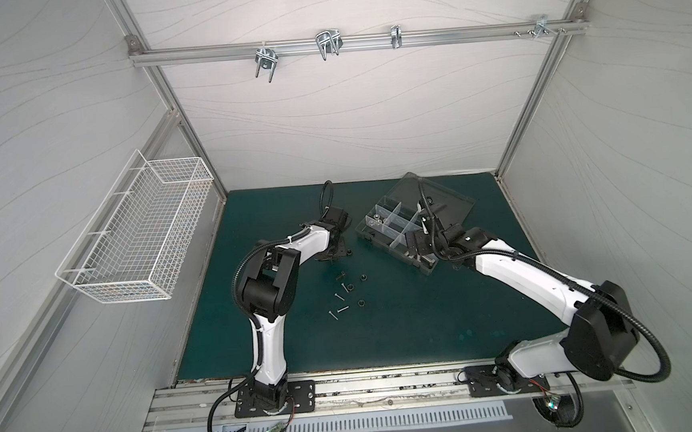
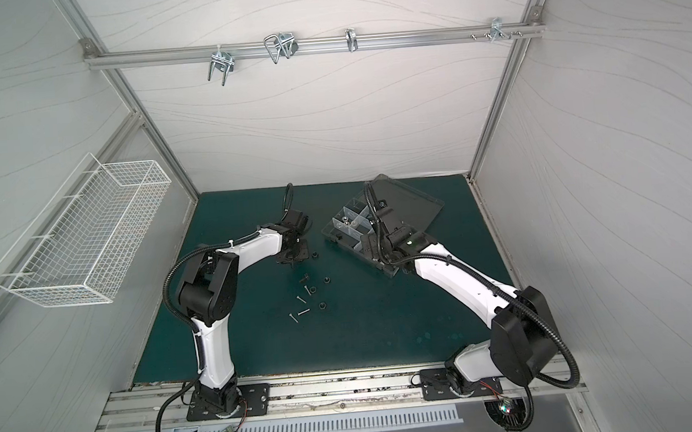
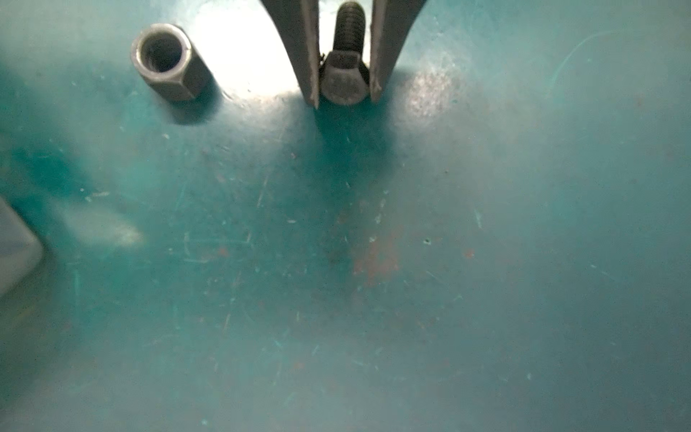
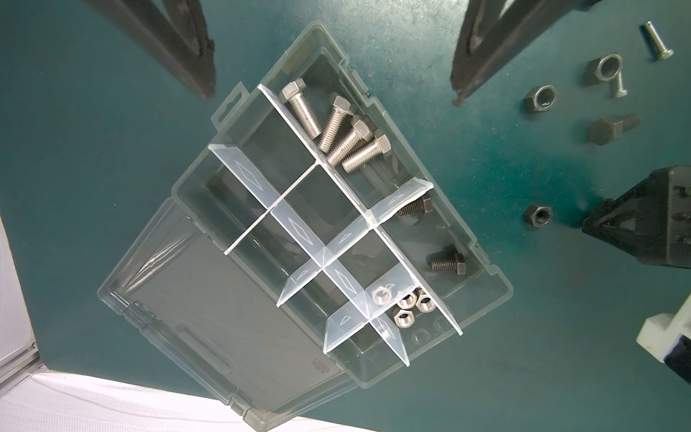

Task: Sort the screws and nuts into containers
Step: 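Lift the black bolt with the left gripper and carry it over the box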

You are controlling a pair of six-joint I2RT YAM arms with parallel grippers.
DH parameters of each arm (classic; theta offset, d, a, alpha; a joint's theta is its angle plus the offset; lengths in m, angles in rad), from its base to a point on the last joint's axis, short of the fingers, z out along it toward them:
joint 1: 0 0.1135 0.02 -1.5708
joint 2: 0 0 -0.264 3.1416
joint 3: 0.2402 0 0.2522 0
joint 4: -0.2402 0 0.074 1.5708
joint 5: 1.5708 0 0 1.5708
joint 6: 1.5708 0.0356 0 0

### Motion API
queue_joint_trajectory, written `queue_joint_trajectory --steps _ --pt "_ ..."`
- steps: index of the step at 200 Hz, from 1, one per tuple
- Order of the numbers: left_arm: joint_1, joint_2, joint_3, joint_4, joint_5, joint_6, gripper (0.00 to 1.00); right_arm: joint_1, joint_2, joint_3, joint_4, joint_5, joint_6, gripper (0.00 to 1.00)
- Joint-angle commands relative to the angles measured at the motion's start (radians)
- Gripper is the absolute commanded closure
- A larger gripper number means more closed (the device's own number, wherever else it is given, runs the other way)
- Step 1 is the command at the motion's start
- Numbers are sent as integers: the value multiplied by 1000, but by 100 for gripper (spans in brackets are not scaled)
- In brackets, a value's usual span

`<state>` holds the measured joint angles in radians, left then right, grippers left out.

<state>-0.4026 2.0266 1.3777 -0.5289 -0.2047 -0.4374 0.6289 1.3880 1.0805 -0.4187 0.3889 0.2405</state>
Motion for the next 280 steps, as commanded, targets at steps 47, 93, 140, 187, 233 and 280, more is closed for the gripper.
queue_joint_trajectory --steps 47,93,140,187,233,280 --pt "-89 -60 135 -61 3 33 94 -4 -62 -7 17 52 27 1" --pt "-141 -23 253 -69 36 45 93 -4 -100 -33 32 73 36 1" --pt "-164 82 415 -93 51 52 93 -4 -127 -50 37 84 39 1" --pt "-168 181 554 -133 68 61 92 -3 -130 -51 37 88 39 1" --pt "-168 243 610 -134 92 65 86 -3 -129 -51 40 88 40 1" --pt "-170 280 651 -128 121 65 80 -4 -131 -53 37 85 44 1"
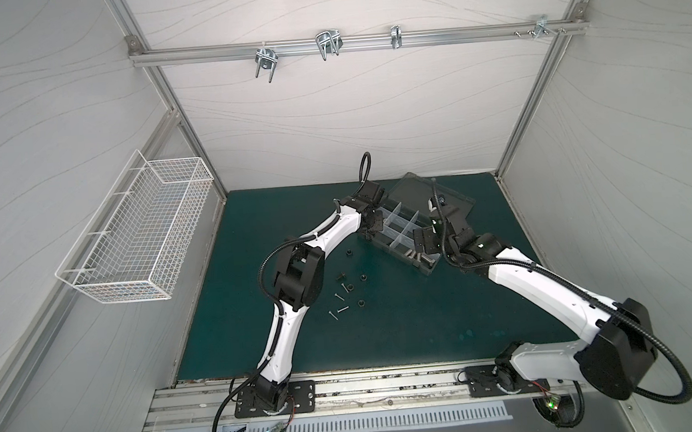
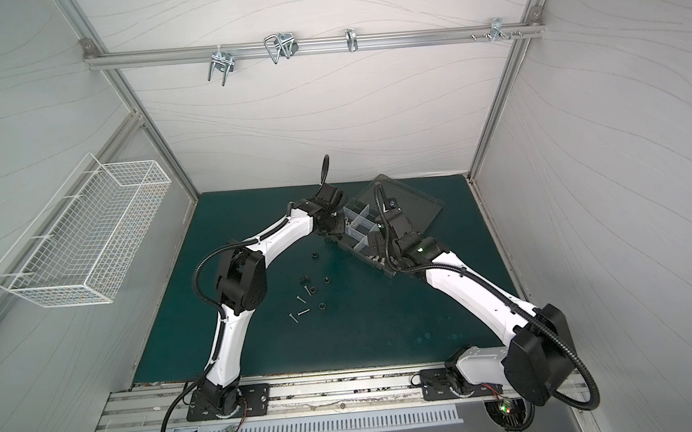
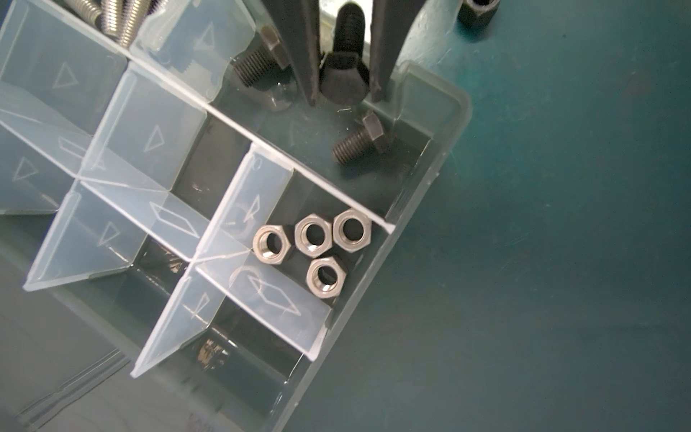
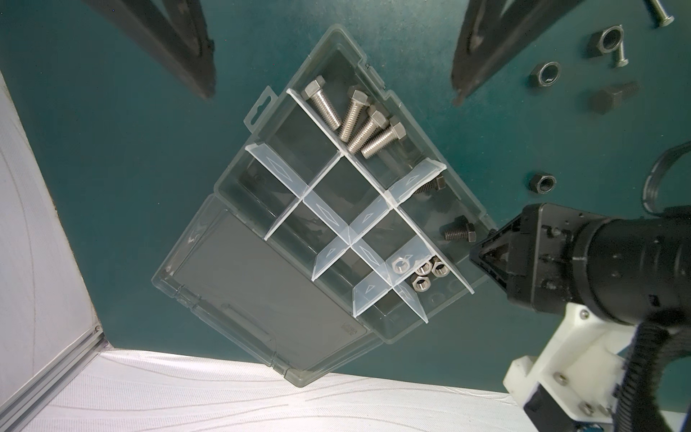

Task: Sort the screws and nuts into containers
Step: 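Lift the black bolt with the left gripper and carry it over the box, then release the black bolt into the black bolt compartment and lift the left gripper, then move the left gripper over the pile and close it on another black bolt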

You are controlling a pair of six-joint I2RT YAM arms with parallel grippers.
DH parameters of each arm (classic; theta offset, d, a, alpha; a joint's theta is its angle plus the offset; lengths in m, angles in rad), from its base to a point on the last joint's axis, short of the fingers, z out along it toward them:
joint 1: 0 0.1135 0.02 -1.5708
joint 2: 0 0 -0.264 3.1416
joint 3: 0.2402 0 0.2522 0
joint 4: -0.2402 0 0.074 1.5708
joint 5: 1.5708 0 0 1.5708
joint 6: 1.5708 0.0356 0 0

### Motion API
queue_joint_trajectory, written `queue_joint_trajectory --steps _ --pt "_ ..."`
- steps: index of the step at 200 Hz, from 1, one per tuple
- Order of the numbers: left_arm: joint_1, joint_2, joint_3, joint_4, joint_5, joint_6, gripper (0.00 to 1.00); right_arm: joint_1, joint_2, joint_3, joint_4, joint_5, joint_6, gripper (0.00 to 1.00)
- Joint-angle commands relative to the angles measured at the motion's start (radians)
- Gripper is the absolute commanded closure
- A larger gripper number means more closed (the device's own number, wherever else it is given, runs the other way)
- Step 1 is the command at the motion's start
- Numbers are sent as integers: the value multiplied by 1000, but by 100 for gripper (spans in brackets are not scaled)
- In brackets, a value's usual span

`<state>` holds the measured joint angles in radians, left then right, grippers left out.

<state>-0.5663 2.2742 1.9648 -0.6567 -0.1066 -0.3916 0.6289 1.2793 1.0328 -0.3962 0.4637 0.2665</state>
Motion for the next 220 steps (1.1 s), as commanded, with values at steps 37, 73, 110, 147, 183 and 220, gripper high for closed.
queue_joint_trajectory --steps 37,73,110,147,183,220 --pt "-8 28 67 -4 23 21 51 -3 -27 -5 12 12 17 1" --pt "-10 -29 21 7 -2 19 42 -3 -25 -5 11 9 19 1" --pt "-10 -134 -98 20 -42 -13 27 -3 -28 -10 7 9 23 1" --pt "-10 -270 -290 46 -62 -35 21 -4 -34 -19 7 9 27 1" --pt "-9 -403 -481 68 -99 -35 11 -4 -41 -28 6 6 36 1" --pt "-10 -503 -651 74 -117 -66 11 -3 -46 -37 4 0 46 1"
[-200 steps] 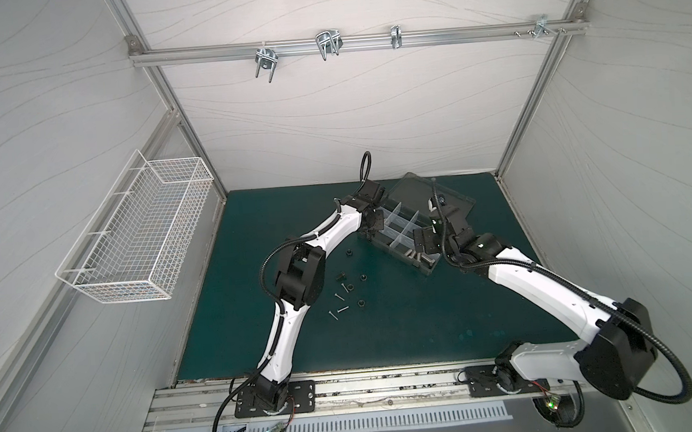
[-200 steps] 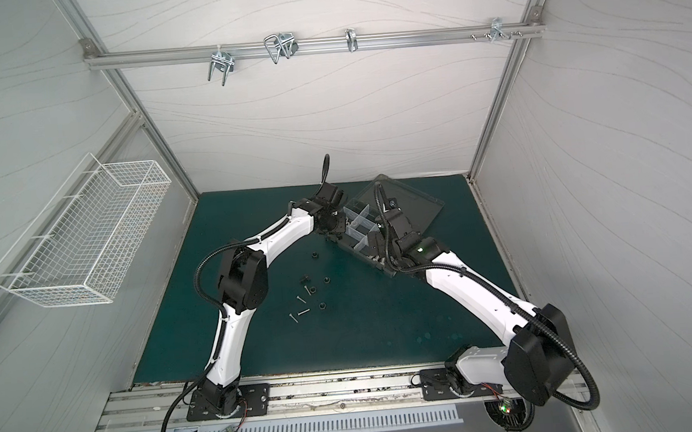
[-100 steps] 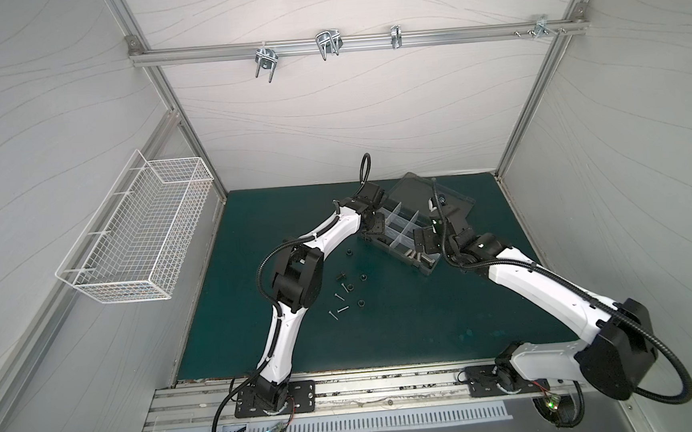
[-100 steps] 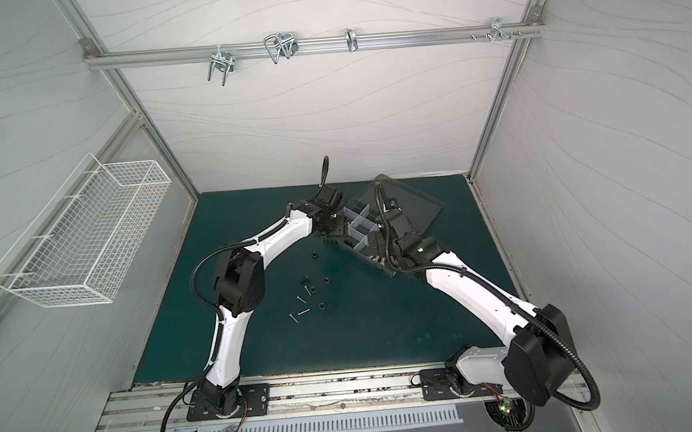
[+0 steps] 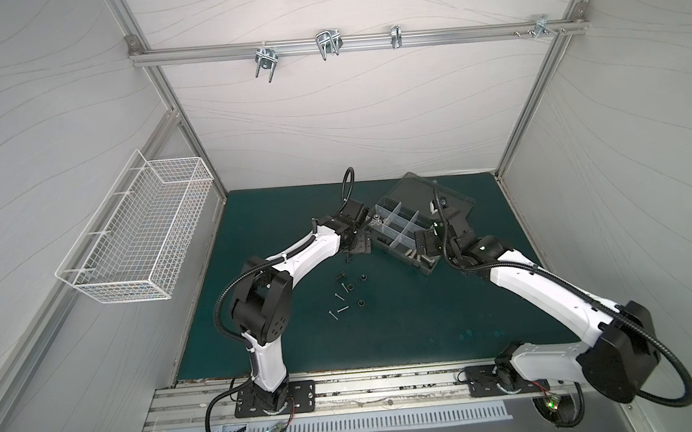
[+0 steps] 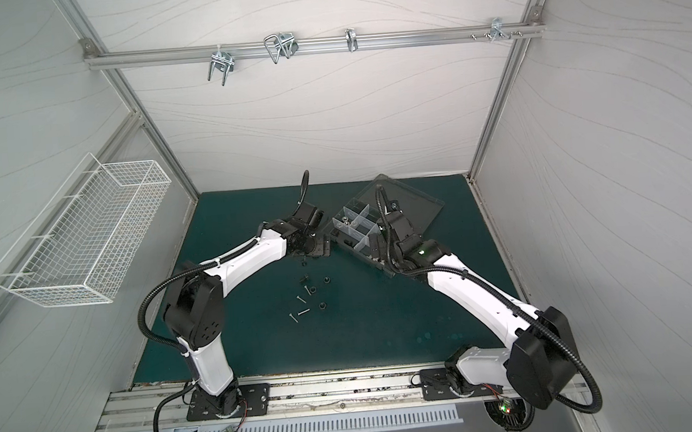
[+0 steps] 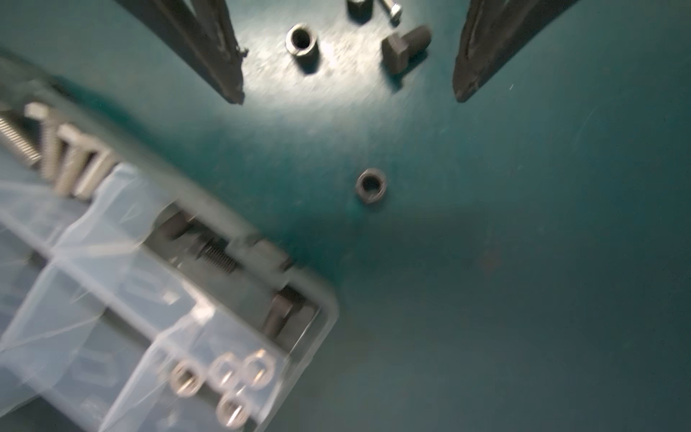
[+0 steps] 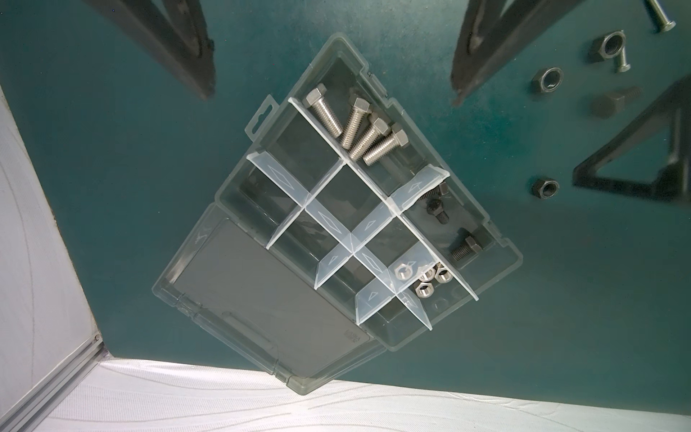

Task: Sort the screws and nuts into containers
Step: 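Move the left gripper over the pile and close it on another black bolt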

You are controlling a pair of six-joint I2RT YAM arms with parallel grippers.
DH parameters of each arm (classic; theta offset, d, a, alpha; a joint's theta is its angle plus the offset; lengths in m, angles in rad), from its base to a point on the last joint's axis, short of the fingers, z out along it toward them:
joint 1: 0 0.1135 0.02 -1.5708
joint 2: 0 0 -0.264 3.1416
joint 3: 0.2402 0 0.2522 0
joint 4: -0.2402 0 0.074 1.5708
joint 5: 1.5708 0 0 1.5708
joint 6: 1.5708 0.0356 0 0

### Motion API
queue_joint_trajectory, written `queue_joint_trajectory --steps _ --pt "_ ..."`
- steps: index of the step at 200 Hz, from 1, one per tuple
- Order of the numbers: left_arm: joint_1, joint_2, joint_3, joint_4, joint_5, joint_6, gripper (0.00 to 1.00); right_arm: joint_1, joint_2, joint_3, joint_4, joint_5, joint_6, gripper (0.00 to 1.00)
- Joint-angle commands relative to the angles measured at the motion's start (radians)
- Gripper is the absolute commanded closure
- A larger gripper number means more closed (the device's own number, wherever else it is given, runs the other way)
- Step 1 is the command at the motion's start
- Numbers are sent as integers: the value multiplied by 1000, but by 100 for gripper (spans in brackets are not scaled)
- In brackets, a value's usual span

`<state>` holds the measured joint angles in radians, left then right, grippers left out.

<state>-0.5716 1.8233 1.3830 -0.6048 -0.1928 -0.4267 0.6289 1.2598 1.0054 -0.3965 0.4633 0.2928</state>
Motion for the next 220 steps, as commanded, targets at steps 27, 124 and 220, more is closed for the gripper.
queue_joint_trajectory --steps 27,124,220 --pt "-4 -75 -149 35 -5 -63 11 -4 -26 -11 2 -6 28 1" --pt "-4 20 -183 43 -7 -90 22 -3 -22 -14 -4 3 28 1" --pt "9 82 -175 56 -10 -112 41 -4 -3 -15 -2 6 26 1"
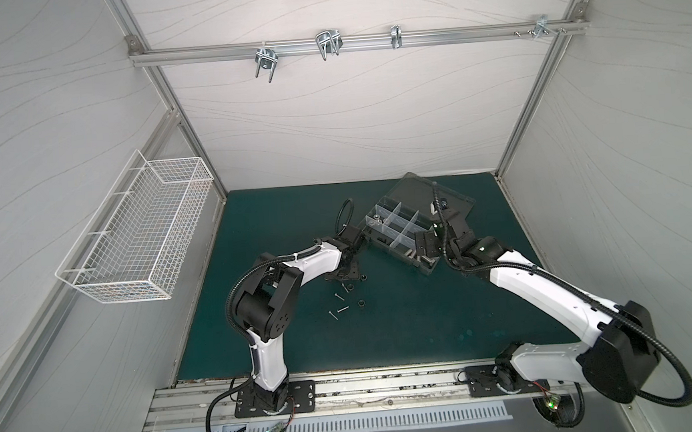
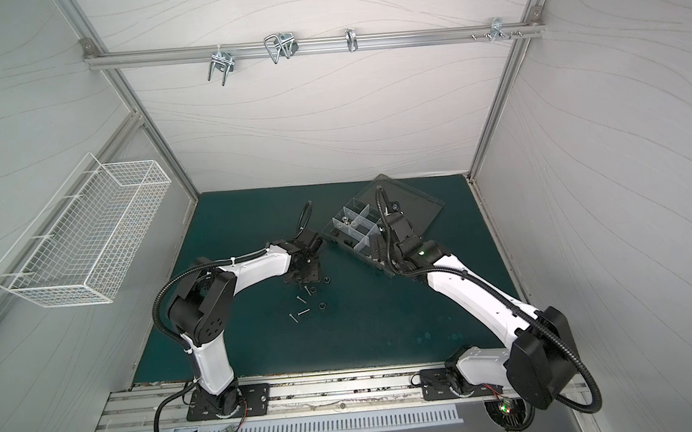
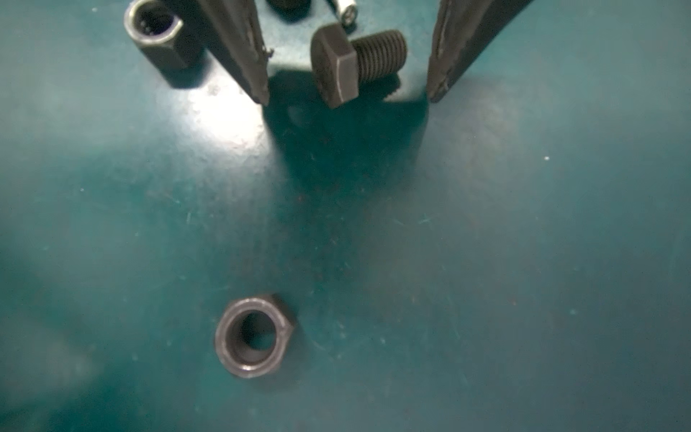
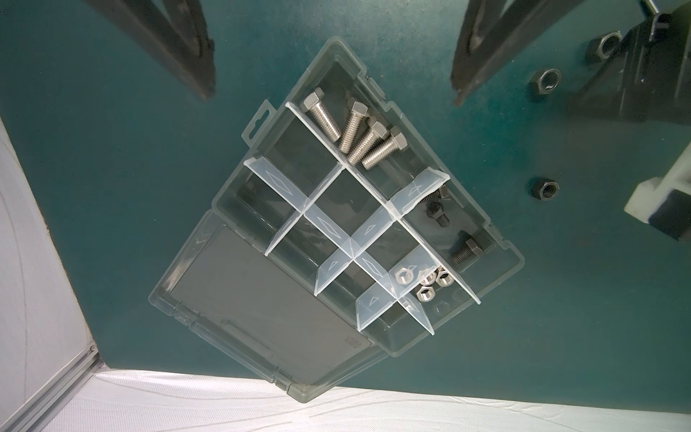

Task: Sort the screws and nuts into containers
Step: 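Move the left gripper over the pile and close it on another black bolt, then lift the black bolt with the left gripper from the pile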

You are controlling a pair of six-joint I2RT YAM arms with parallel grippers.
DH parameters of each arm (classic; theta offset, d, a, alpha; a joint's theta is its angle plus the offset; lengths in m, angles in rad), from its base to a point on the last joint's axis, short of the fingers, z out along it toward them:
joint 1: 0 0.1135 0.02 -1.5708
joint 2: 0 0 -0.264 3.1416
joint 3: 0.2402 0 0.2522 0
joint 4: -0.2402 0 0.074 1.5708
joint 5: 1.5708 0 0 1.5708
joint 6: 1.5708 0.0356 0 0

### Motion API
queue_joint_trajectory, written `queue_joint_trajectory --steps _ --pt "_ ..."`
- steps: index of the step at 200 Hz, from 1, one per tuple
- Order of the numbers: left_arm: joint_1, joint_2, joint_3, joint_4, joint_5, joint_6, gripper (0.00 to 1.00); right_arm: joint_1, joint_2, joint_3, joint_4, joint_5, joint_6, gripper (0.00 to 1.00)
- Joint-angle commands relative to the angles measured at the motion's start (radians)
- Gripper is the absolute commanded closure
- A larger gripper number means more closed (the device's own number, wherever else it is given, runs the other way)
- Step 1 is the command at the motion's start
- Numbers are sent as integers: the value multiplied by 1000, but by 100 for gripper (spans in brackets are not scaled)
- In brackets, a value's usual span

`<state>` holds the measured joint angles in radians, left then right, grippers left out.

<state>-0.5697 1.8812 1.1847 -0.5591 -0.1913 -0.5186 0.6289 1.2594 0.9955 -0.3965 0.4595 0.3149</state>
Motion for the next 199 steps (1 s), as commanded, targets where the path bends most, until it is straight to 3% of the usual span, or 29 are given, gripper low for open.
queue_joint_trajectory --steps 1,37,64,99,164,199 --pt "7 23 23 10 -11 -21 41 -4 -3 -5 -2 11 4 1" --pt "11 22 16 5 2 -27 44 -3 3 -1 -1 15 3 1" --pt "12 24 22 2 6 -27 56 -4 11 6 -1 14 3 1" --pt "16 25 29 -6 9 -31 63 -3 17 14 -4 13 3 1" --pt "23 27 37 -9 12 -32 72 -4 15 16 -4 18 1 1" --pt "27 33 40 -7 10 -39 72 -3 16 15 -4 19 -2 1"
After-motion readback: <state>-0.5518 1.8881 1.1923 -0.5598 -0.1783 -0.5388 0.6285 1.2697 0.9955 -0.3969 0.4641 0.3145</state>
